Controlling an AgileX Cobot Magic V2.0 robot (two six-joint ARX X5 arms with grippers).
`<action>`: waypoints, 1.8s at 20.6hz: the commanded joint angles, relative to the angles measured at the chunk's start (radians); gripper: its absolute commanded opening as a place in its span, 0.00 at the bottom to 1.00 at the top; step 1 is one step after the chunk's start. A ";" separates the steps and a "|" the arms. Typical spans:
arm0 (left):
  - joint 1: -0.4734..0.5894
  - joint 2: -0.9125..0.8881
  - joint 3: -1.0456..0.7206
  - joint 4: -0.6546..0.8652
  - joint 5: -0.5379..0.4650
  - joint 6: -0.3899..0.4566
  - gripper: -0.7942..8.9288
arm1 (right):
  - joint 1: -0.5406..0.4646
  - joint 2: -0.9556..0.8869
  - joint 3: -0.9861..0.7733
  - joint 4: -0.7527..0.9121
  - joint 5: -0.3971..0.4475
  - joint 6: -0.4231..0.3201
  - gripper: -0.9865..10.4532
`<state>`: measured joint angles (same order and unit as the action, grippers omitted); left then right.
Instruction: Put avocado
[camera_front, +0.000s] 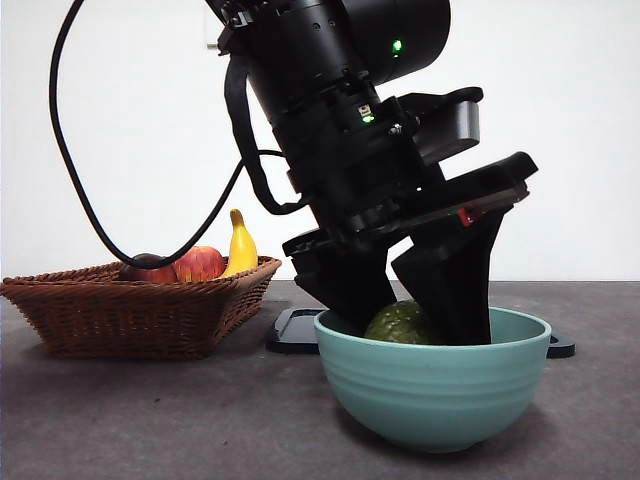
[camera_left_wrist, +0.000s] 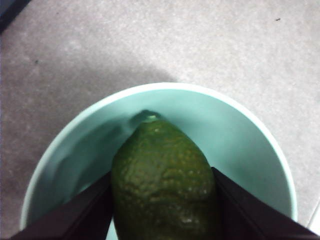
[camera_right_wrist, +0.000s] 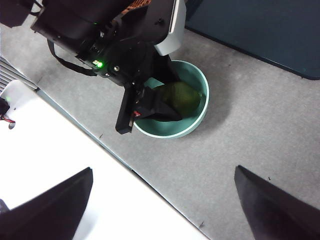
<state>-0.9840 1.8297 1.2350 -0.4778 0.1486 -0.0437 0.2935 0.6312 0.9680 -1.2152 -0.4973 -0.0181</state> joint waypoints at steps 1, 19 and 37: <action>-0.013 0.023 0.017 0.006 -0.001 0.001 0.44 | 0.005 0.008 0.019 0.010 0.001 0.007 0.48; 0.051 -0.315 0.018 -0.016 -0.001 -0.039 0.46 | 0.005 0.008 0.019 0.011 0.001 0.006 0.48; 0.368 -0.842 -0.232 -0.347 0.274 0.011 0.46 | 0.005 0.169 0.019 0.112 0.001 0.010 0.48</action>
<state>-0.6098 0.9829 0.9985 -0.8326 0.4107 -0.0422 0.2935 0.7967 0.9684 -1.1095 -0.4969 -0.0170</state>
